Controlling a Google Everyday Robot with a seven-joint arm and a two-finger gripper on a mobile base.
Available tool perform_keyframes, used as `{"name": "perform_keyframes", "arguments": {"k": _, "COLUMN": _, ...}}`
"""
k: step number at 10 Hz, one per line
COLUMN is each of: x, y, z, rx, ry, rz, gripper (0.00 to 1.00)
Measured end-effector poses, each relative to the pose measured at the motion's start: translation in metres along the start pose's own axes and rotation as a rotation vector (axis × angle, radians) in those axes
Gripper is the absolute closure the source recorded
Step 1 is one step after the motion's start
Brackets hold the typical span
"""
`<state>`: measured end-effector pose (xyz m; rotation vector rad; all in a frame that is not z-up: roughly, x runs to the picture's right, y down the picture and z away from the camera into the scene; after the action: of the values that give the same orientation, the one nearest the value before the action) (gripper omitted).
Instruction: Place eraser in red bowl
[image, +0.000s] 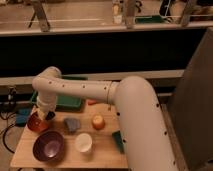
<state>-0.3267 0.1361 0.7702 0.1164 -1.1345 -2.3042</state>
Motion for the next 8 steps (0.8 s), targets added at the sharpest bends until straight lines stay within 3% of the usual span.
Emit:
{"name": "perform_keyframes", "arguments": {"k": 2, "x": 0.001, "y": -0.003, "z": 0.004, "rx": 0.036, "ry": -0.027, "rz": -0.055, "gripper": 0.94}}
{"name": "perform_keyframes", "arguments": {"k": 8, "x": 0.004, "y": -0.012, "z": 0.01, "rx": 0.073, "ry": -0.046, "rz": -0.108, "gripper": 0.32}}
